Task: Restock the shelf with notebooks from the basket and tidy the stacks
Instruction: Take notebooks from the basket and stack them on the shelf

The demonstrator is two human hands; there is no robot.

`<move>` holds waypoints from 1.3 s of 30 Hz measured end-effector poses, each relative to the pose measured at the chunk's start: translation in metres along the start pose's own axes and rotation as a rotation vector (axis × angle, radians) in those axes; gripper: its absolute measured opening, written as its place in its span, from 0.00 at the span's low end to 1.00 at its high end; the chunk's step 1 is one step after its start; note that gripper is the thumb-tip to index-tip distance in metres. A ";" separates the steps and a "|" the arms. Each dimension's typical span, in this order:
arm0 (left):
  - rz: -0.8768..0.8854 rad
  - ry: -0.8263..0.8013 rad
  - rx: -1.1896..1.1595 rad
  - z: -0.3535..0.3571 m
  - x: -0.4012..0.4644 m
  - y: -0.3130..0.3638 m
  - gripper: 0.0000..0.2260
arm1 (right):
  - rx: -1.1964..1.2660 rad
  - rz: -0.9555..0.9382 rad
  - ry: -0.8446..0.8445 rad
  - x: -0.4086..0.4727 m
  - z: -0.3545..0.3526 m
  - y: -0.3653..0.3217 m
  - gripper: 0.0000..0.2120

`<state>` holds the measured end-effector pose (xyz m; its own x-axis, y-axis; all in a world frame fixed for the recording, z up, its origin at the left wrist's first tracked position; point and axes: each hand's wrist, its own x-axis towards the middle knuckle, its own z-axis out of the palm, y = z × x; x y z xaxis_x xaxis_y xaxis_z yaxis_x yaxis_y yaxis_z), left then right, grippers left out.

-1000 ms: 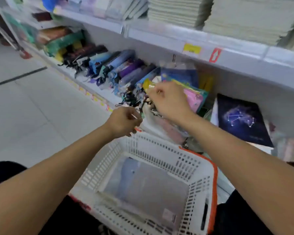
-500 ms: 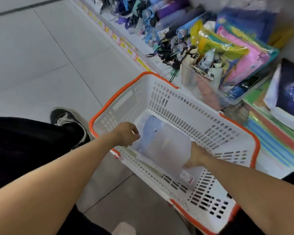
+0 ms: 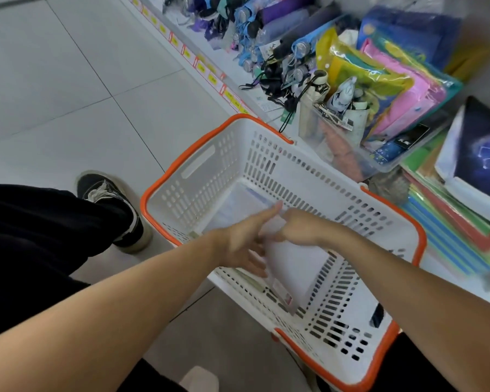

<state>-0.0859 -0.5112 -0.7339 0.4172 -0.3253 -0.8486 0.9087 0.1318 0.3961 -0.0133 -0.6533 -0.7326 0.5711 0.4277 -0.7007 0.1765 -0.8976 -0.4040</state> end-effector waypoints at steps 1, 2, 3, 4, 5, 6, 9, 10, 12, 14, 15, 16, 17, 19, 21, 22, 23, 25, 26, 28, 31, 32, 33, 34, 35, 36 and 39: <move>0.037 -0.019 -0.150 0.005 -0.003 0.004 0.41 | -0.003 -0.079 -0.006 -0.011 -0.004 -0.024 0.06; 0.107 -0.005 -0.280 0.006 -0.005 0.007 0.34 | 0.021 -0.136 -0.027 -0.021 -0.007 -0.042 0.05; 0.195 0.070 -0.341 0.003 -0.006 0.008 0.24 | 0.123 -0.132 -0.107 -0.031 -0.013 -0.053 0.05; 0.279 0.176 -0.365 -0.002 -0.009 0.008 0.15 | 0.261 -0.150 -0.224 -0.038 -0.018 -0.055 0.06; 0.345 0.311 -0.367 -0.008 -0.013 0.007 0.13 | 0.412 -0.153 -0.329 -0.043 -0.024 -0.055 0.10; 0.384 0.432 -0.362 -0.017 -0.015 0.007 0.13 | 0.521 -0.119 -0.364 -0.037 -0.028 -0.045 0.16; 0.418 0.723 -0.156 -0.030 -0.020 0.012 0.10 | 0.566 0.111 -0.035 0.004 -0.013 0.010 0.19; 0.421 0.814 0.029 -0.031 -0.021 0.012 0.09 | 0.569 0.228 0.104 0.019 0.002 0.034 0.16; 0.468 0.971 0.395 -0.034 -0.026 0.010 0.09 | 0.733 0.442 0.205 0.034 0.035 0.073 0.16; 0.553 1.039 0.550 -0.035 -0.031 0.005 0.12 | 0.987 0.564 0.169 0.038 0.062 0.096 0.31; 0.583 1.054 0.565 -0.036 -0.032 0.002 0.13 | 1.073 0.583 0.173 0.040 0.069 0.101 0.34; 0.598 1.071 0.571 -0.036 -0.030 0.001 0.13 | 1.124 0.586 0.177 0.042 0.072 0.104 0.34; 0.604 1.075 0.573 -0.036 -0.028 0.001 0.14 | 1.154 0.577 0.170 0.045 0.073 0.106 0.33; 0.630 1.051 0.572 -0.036 -0.024 0.001 0.14 | 1.190 0.567 0.154 0.049 0.074 0.104 0.29; 0.654 1.041 0.583 -0.037 -0.021 0.003 0.13 | 1.186 0.565 0.165 0.055 0.075 0.104 0.35; 0.657 1.045 0.592 -0.038 -0.020 0.004 0.13 | 1.172 0.565 0.168 0.059 0.075 0.104 0.38; 0.659 1.048 0.599 -0.039 -0.019 0.006 0.13 | 1.150 0.558 0.159 0.061 0.074 0.103 0.39; 0.656 1.053 0.594 -0.040 -0.018 0.009 0.13 | 1.169 0.537 0.130 0.065 0.071 0.097 0.33; 0.649 1.054 0.582 -0.040 -0.018 0.011 0.14 | 1.206 0.515 0.114 0.066 0.068 0.093 0.27; 0.626 1.059 0.559 -0.039 -0.016 0.014 0.14 | 1.295 0.481 0.061 0.064 0.063 0.081 0.16; 0.621 1.069 0.577 -0.036 -0.017 0.015 0.15 | 1.339 0.447 0.028 0.061 0.066 0.067 0.15; 0.631 1.064 0.594 -0.035 -0.019 0.014 0.15 | 1.339 0.404 0.026 0.060 0.065 0.060 0.14; 0.635 1.065 0.622 -0.035 -0.021 0.013 0.15 | 1.303 0.349 0.041 0.057 0.061 0.053 0.13; 0.642 1.069 0.652 -0.034 -0.025 0.014 0.15 | 1.241 0.287 0.082 0.054 0.052 0.044 0.12; 0.656 1.079 0.674 -0.032 -0.031 0.014 0.15 | 1.155 0.227 0.142 0.047 0.040 0.034 0.12; 0.681 1.096 0.681 -0.031 -0.037 0.018 0.14 | 1.064 0.174 0.216 0.039 0.024 0.024 0.13; 0.728 1.180 0.684 -0.031 -0.062 0.032 0.13 | 0.762 0.017 0.475 -0.013 -0.043 -0.004 0.09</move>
<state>-0.0816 -0.4578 -0.6796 0.8265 0.5595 -0.0619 0.4661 -0.6185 0.6326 0.0135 -0.6603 -0.6964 0.8698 0.1738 -0.4617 -0.3186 -0.5166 -0.7947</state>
